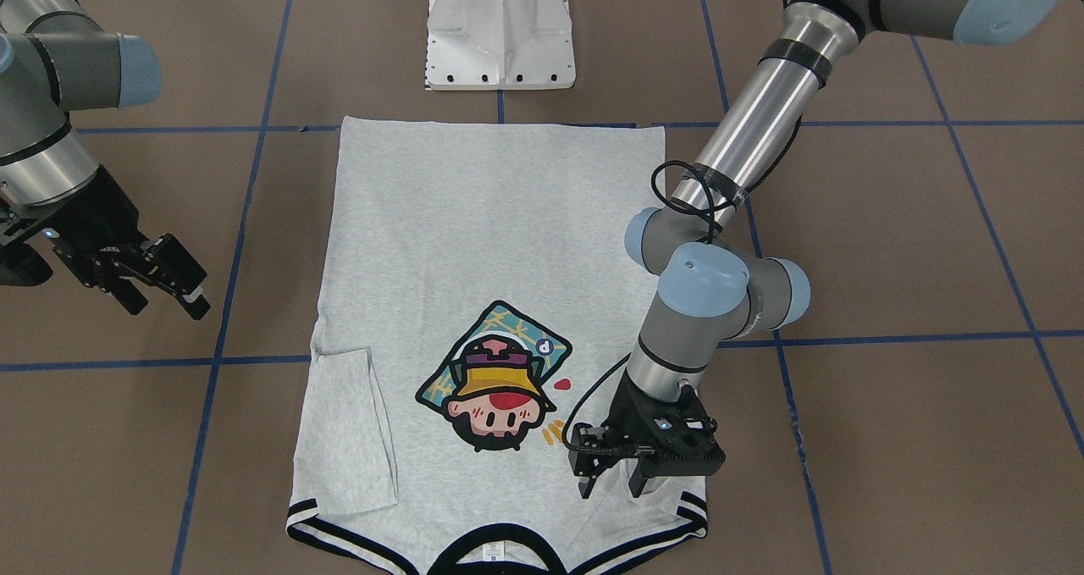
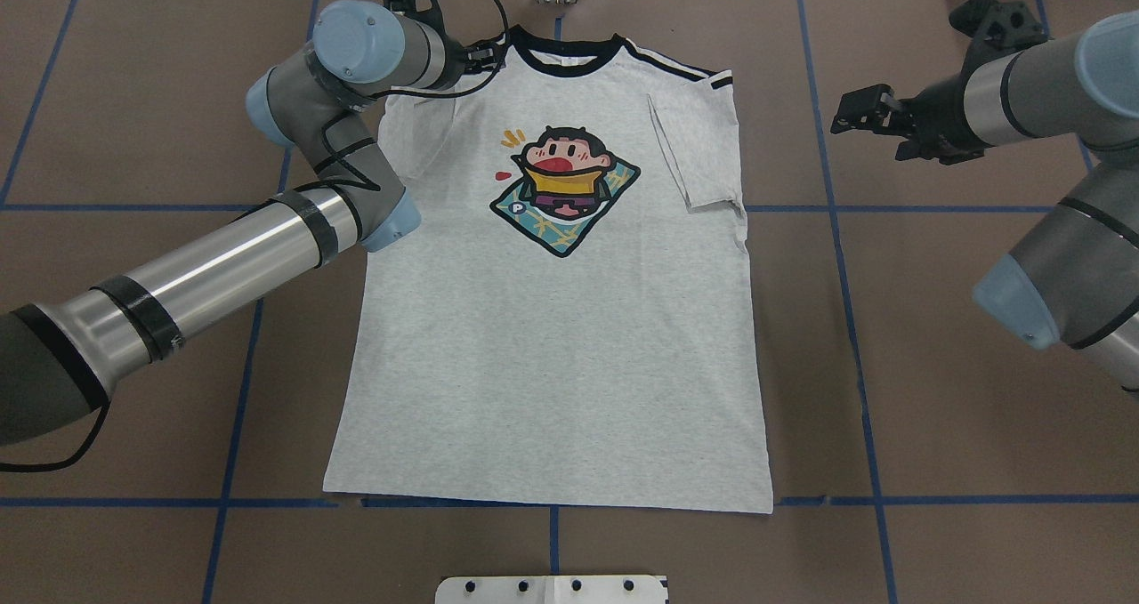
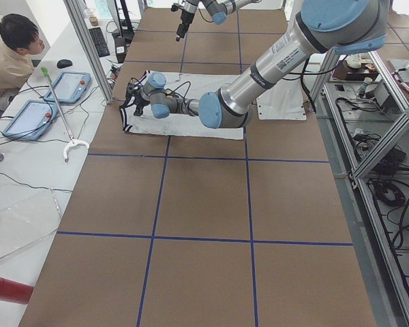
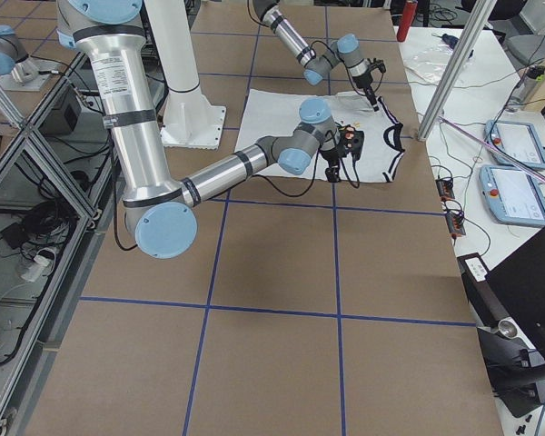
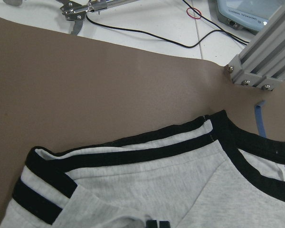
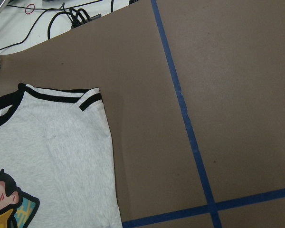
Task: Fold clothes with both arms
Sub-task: 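Move the left gripper to the sleeve while the right gripper moves to the hem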
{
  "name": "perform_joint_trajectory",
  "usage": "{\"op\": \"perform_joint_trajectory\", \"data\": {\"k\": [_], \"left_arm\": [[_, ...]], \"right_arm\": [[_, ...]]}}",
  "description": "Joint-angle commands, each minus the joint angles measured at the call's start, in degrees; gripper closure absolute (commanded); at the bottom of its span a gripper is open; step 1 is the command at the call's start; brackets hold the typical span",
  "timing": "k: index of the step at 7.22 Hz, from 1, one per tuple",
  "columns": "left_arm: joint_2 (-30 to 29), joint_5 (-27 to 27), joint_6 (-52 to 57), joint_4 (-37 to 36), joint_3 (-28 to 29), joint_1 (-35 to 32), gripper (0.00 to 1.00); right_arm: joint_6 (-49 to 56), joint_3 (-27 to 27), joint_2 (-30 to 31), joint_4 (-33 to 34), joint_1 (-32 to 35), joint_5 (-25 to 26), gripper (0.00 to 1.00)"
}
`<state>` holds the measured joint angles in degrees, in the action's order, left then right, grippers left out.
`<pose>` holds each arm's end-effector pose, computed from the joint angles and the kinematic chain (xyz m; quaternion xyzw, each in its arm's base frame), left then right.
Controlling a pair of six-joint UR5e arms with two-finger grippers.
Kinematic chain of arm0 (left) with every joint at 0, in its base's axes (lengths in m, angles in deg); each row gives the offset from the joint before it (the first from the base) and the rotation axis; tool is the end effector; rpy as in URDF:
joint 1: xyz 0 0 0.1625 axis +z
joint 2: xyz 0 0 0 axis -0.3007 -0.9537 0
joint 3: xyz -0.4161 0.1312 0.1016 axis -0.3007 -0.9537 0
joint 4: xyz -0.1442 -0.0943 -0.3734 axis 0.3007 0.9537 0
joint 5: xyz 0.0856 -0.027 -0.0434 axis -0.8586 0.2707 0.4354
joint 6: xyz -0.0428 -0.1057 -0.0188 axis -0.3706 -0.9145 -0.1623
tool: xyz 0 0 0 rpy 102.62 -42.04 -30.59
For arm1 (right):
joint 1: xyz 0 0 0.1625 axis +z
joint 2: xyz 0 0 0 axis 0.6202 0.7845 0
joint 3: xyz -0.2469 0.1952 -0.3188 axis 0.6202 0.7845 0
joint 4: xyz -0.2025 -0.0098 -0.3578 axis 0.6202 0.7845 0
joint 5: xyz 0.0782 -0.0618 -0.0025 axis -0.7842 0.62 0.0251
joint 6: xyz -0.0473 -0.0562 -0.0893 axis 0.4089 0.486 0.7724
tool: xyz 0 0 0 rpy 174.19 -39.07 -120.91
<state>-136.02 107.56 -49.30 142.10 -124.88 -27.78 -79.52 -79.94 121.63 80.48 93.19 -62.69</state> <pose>0.5583 -0.7327 0.2921 0.2590 0.5036 -0.1484 0.8107 -0.2749 -0.5428 0.4079 0.1205 -0.4809 0.2022 0.8446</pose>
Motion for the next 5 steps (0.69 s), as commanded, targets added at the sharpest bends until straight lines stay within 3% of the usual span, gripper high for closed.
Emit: {"op": "perform_joint_trajectory", "data": {"k": [1, 3, 4, 5], "left_arm": [[3.11, 4.13, -1.68, -2.53, -9.68, 0.10, 0.23], [11.88, 12.82, -1.69, -12.61, -28.63, -0.07, 0.23], [16.54, 14.60, -1.78, -15.45, -37.25, 0.02, 0.23], [21.72, 16.19, -1.69, -17.21, -45.43, 0.19, 0.23]], "right_arm": [[-7.11, -0.59, -2.15, 1.75, -0.72, -0.09, 0.00], [-11.79, -4.44, -3.05, 7.89, -3.87, 0.00, 0.01], [-14.34, -8.73, -1.74, 10.79, -8.06, 1.83, 0.01], [-17.41, -14.69, -1.20, 19.35, -14.28, 5.24, 0.02]]}}
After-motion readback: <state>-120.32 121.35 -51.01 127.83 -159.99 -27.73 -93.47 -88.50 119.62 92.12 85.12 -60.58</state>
